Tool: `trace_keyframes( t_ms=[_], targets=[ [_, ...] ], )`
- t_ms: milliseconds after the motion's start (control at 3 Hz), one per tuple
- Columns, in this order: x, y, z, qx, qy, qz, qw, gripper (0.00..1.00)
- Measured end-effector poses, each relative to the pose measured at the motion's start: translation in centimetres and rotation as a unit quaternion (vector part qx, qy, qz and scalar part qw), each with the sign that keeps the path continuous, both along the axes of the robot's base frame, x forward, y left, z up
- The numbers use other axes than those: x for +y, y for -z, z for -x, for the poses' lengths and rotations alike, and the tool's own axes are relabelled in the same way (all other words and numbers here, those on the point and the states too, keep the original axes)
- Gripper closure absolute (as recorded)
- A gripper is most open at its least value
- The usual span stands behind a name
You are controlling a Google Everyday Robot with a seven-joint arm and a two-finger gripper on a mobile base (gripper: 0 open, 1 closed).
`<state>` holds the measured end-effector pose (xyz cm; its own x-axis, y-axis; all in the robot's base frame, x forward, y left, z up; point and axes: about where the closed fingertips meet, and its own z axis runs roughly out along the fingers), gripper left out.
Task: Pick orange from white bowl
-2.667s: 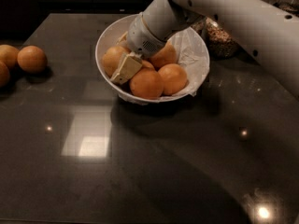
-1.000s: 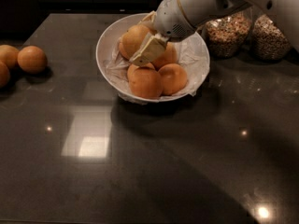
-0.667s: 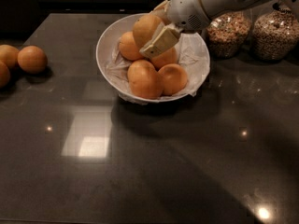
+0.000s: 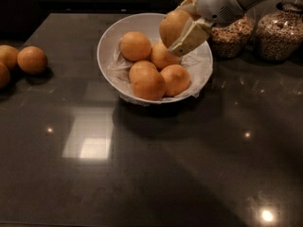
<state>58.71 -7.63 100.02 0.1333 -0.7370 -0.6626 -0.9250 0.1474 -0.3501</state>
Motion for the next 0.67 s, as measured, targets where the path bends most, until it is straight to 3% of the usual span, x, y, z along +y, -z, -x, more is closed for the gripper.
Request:
trace_keyframes(
  t_ms=[333,667],
  targets=[
    [-2.42,0.81,1.64,0.006,0.015,0.031,0.9994,1.0],
    [-2.46,0.83,1.68,0.006,0.015,0.031,0.9994,1.0]
  ],
)
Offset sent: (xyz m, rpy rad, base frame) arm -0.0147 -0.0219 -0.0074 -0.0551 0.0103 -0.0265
